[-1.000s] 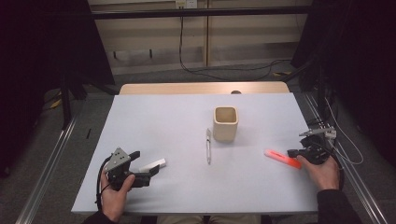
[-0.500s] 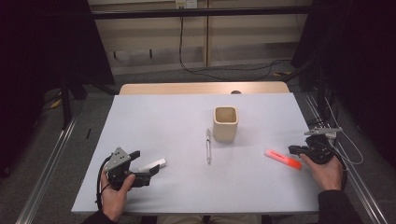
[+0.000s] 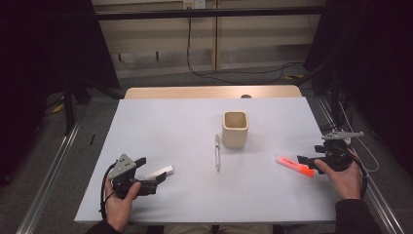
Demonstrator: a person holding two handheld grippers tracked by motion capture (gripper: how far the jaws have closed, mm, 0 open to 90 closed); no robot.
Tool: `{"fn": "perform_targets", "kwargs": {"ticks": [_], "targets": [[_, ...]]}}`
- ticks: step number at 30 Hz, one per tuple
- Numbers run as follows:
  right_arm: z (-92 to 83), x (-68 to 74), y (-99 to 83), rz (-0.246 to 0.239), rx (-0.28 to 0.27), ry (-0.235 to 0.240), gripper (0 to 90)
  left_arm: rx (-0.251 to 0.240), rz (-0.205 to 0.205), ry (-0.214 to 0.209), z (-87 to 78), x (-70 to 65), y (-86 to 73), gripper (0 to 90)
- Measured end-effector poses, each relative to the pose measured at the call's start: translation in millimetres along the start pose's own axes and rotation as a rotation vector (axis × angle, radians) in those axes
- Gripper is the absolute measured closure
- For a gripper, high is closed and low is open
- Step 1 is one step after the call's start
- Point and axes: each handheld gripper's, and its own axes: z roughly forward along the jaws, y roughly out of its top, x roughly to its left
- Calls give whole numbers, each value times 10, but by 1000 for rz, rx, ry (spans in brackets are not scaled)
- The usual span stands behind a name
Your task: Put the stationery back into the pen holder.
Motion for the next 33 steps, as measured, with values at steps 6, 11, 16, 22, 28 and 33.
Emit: {"fn": "perform_targets", "kwargs": {"ticks": [6,11,16,22,28,33], "targets": [[-25,25,-6,-39,41,8,129,1,1,0,0,-4,1,53],[-49,42,-9,-87,71,20,125,1,2,0,5,-3,0,53],[-57,52,-33,-143,115,44,242,3,1,0,9,-2,-4,53],[28,114,-13,-234,186,75,336,5,3,1,12,-6,-3,53],[110,101,-30,-270,256,72,432,4,-1,2,7,2,-6,53],[175,98,-20,-300,277,82,482,8,6,0,11,-4,-4,53]]}}
